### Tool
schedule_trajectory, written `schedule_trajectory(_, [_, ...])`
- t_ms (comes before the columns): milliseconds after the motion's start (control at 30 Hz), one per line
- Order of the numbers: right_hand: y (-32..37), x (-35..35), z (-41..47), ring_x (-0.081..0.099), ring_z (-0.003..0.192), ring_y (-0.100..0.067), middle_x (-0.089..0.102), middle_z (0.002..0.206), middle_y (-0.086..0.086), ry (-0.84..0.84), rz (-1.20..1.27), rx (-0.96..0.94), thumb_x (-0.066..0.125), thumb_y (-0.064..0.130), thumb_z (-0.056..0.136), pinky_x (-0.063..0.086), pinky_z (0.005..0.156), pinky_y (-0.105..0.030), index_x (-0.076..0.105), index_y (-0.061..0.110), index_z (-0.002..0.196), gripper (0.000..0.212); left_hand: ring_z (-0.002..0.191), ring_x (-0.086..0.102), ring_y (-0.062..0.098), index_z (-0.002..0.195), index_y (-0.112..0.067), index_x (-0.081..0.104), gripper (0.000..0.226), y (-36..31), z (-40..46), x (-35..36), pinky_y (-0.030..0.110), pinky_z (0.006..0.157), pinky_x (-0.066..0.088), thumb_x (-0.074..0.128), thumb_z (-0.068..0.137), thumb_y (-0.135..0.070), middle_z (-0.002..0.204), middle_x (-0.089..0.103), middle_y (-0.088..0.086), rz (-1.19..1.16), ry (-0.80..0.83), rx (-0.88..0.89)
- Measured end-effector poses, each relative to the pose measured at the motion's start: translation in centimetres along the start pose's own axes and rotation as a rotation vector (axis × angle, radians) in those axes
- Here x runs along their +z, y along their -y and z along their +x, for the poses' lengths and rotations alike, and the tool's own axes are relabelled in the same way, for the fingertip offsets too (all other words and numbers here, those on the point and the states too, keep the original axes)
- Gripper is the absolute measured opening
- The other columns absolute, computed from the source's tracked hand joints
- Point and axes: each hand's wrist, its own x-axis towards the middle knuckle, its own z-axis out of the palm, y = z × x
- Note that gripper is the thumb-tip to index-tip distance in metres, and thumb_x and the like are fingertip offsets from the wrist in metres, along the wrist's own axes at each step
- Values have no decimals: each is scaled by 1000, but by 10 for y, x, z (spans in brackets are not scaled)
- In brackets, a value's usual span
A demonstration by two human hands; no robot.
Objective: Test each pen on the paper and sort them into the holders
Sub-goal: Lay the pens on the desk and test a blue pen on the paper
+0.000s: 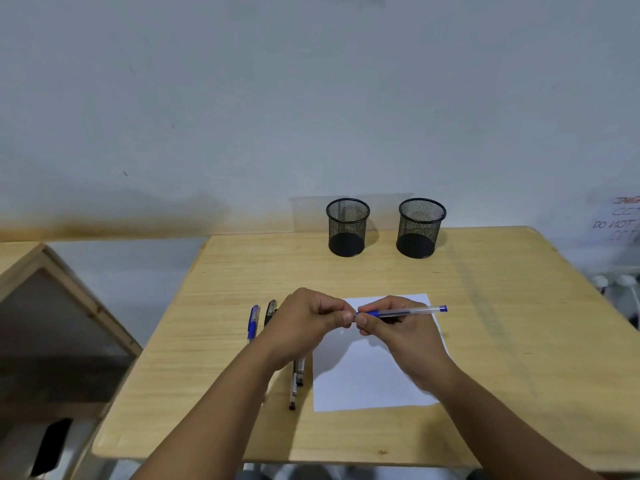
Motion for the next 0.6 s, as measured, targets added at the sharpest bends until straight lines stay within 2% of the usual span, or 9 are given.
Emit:
schedule_trajectory(100, [-1,2,2,72,80,-32,75,79,-11,-18,39,-12,83,16,77,53,83,-60,77,17,80,7,74,61,-8,86,-25,79,15,-1,0,2,5,64,39,65,92,-22,77,72,-16,-5,-50,34])
schedule_trajectory(233, [-3,11,6,73,81,-27,76,83,-9,-50,87,4,81,13,79,53,87,-61,75,13,85,8,74,63,5,85,-28,79,15,8,-2,11,18,66,45,67,90,-19,77,73,-13,-5,-234,113])
schedule_trajectory(300, [-5,12,7,73,80,-27,76,84,-9,-37,94,5,80,13,80,53,88,-63,75,12,86,8,77,63,3,86,-29,79,15,12,-3,12,16,67,45,69,89,-19,78,73,-19,5,-281,130])
schedule_trajectory(467, [-8,12,10,72,81,-30,76,84,-10,-24,84,-17,80,12,79,53,86,-63,75,9,87,10,85,64,9,86,-38,77,19,19,-4,10,34,79,53,70,88,-20,81,73,-20,5,-290,136])
schedule_trajectory(600, [-5,8,10,73,82,-30,76,83,-8,17,14,-31,82,8,77,57,84,-55,77,12,82,8,82,66,22,84,-36,77,20,19,-4,9,39,76,51,66,91,-21,81,74,-7,11,-185,94])
